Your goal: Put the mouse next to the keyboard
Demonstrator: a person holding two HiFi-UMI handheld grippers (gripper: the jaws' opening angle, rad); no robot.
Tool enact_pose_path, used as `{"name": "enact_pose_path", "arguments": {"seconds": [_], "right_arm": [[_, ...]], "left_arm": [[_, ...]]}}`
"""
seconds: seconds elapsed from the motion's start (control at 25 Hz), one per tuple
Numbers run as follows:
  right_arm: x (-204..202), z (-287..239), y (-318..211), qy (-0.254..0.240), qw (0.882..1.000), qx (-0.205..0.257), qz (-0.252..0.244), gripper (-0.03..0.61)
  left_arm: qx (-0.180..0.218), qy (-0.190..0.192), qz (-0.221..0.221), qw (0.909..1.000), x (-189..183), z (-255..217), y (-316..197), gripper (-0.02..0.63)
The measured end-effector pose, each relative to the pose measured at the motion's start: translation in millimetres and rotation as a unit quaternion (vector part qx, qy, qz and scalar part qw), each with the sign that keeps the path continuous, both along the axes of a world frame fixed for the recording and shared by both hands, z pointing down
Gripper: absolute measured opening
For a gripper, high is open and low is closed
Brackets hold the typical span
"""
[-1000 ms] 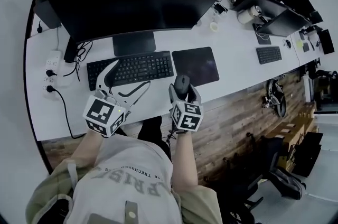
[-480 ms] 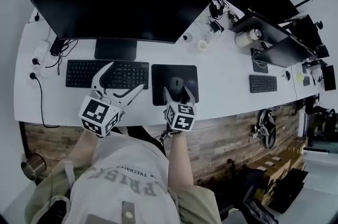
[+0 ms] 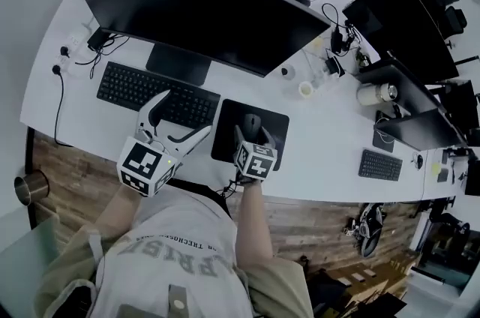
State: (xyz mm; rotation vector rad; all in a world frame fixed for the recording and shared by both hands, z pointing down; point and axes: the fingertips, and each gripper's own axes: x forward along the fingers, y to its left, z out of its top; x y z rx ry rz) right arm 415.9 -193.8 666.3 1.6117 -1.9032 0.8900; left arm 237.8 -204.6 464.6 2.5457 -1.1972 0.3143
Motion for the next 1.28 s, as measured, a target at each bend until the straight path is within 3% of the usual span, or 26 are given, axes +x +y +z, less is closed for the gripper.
{"name": "enact_pose_path", "arguments": {"seconds": [0.52,0.96,1.08,1.28], "right_arm": [[-1,55,-30,-0.006,0.997,-0.060,-0.038,0.310],[-11,58,-34,-0.008,0.998,-0.054,-0.036,0.331],[-4,38,-39,-0.033,0.999,-0.012,-0.003,0.334],[7,-47,-45,-0.051,0.989,0.133,0.025,0.334]], "left_arm": [[-0.016,-0.027,-0.069,0.9972,-6,12,-3,0.426],[-0.019,-0.045,-0.062,0.9969,-5,11,-5,0.426],[-0.015,-0.042,-0.053,0.9976,-6,8,-7,0.426],[0.000,-0.029,-0.034,0.9990,-8,-2,-12,0.426]]}}
